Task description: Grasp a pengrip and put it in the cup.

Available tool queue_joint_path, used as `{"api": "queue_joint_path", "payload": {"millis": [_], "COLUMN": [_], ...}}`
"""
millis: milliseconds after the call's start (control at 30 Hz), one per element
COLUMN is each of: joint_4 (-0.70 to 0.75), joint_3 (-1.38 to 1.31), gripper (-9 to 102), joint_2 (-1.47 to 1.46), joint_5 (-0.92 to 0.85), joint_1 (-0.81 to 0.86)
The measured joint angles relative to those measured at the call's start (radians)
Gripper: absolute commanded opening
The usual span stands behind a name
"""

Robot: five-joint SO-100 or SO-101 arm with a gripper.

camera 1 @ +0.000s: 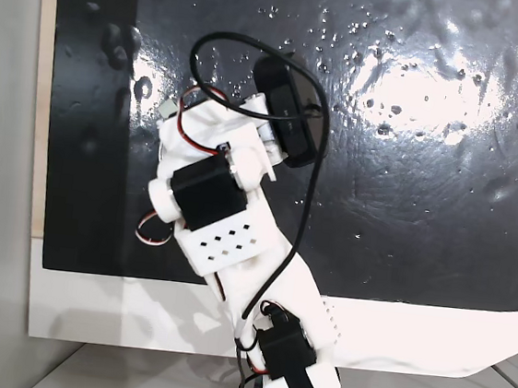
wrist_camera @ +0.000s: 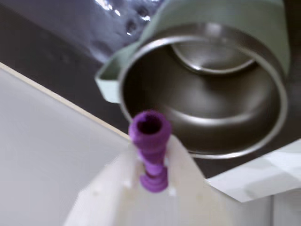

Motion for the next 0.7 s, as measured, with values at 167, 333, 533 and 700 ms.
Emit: {"api": "queue_joint_path", "payload": {"millis": [167,333,533,700], "joint_4": [0.000,0.000,0.000,0.000], "joint_3": [0.060,0.060,0.060,0.060], "gripper": [2,31,32,31], "joint_2": [0.031,0.035,0.035,0.035], "joint_5": [-0.006,-0.006,-0.006,-0.014], "joint_1": [-0.063,-0.048,-0.058,-0.055]}}
